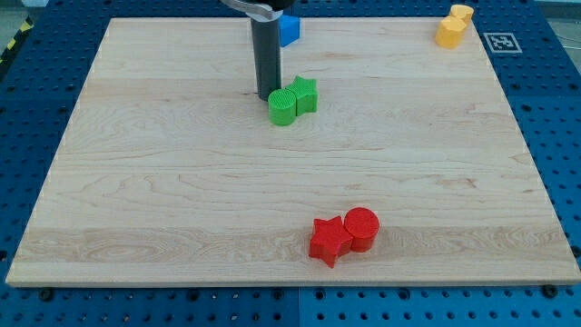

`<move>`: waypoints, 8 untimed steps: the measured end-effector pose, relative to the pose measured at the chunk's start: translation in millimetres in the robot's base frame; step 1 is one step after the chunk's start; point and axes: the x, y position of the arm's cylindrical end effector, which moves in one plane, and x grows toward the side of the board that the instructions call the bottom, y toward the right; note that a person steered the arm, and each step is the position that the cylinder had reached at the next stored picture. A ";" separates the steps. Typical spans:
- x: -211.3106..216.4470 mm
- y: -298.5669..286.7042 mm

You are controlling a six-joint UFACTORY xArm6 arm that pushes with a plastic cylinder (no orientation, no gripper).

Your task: Separate the green blocks

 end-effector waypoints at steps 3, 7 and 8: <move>12.5 43.4; 38.6 57.0; 40.2 56.9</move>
